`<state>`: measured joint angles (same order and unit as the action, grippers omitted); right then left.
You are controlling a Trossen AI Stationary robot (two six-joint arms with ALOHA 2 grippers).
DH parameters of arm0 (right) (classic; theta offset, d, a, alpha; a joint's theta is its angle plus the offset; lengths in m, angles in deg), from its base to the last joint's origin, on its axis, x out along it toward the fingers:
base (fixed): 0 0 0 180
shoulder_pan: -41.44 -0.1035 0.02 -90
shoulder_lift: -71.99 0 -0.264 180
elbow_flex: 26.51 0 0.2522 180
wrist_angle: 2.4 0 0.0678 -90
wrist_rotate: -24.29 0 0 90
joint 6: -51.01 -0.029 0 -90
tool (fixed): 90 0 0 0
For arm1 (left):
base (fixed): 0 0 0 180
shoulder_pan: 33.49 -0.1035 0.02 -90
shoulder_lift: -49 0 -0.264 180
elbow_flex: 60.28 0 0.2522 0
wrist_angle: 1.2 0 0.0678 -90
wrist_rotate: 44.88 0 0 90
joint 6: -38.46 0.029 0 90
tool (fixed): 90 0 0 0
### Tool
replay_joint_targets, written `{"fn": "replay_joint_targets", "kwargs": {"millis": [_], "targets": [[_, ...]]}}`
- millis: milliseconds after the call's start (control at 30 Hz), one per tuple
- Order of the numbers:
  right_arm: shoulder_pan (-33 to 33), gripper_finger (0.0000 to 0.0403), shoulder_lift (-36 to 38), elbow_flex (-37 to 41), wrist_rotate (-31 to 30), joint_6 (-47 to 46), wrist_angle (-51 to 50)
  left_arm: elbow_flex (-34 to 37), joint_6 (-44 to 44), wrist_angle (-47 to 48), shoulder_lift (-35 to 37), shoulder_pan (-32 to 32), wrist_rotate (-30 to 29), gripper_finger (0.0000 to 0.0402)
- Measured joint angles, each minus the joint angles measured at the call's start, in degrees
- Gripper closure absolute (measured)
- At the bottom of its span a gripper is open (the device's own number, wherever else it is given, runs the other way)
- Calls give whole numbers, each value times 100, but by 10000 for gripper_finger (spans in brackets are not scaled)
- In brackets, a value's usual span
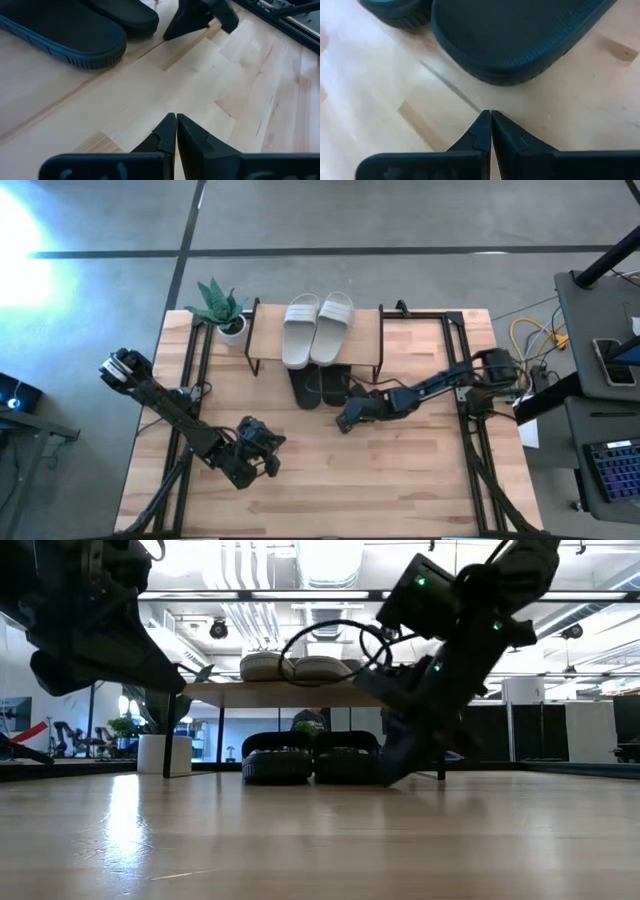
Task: Pick and place slides into the shelf
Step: Adjust the black slides under the shelf
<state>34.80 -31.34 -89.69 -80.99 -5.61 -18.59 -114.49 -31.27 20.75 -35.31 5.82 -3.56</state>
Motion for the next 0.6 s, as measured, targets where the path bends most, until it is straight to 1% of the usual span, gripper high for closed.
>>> {"fn": "replay_joint_targets", "kwargs": {"millis": [133,333,433,500,567,600], "targets": [[2,394,-205,-241,-74,194,-20,-1,-3,-5,4,7,17,402],[33,394,-321,-891,-626,1187,-62,-15,1,12,10,9,36,402],[129,394,-372,-1165,-700,1540,-273,-15,4,16,10,9,36,402],[214,394,-449,-1342,-801,1665,-333,-15,8,17,10,9,36,402],[281,394,-456,-1409,-959,1679,-680,-15,12,20,10,9,36,402],[309,394,-507,-1460,-1054,1681,-699,-15,12,23,10,9,39,402]]}}
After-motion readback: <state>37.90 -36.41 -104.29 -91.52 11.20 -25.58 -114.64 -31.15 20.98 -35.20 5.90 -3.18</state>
